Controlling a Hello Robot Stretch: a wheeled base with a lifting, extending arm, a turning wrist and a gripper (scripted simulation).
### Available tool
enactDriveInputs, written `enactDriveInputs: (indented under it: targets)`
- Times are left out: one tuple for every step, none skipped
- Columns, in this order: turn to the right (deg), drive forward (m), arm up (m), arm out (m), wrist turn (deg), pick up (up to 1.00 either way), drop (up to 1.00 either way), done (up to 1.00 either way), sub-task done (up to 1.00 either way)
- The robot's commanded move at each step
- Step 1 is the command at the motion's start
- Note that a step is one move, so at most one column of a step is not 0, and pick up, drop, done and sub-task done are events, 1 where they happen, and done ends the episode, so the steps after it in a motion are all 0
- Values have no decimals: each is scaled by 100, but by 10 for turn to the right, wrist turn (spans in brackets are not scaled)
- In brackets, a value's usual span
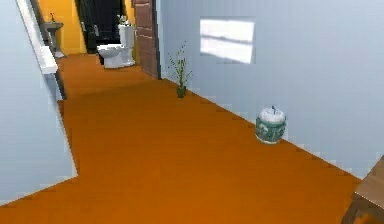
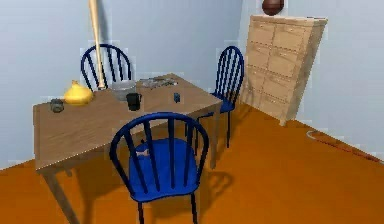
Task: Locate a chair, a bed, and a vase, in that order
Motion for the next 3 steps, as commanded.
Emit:
enactDriveInputs:
  targets:
    - [210,0,0,0,0,0,0,0,0]
    - [0,100,0,0,0,0,0,0,0]
    - [270,0,0,0,0,0,0,0,0]
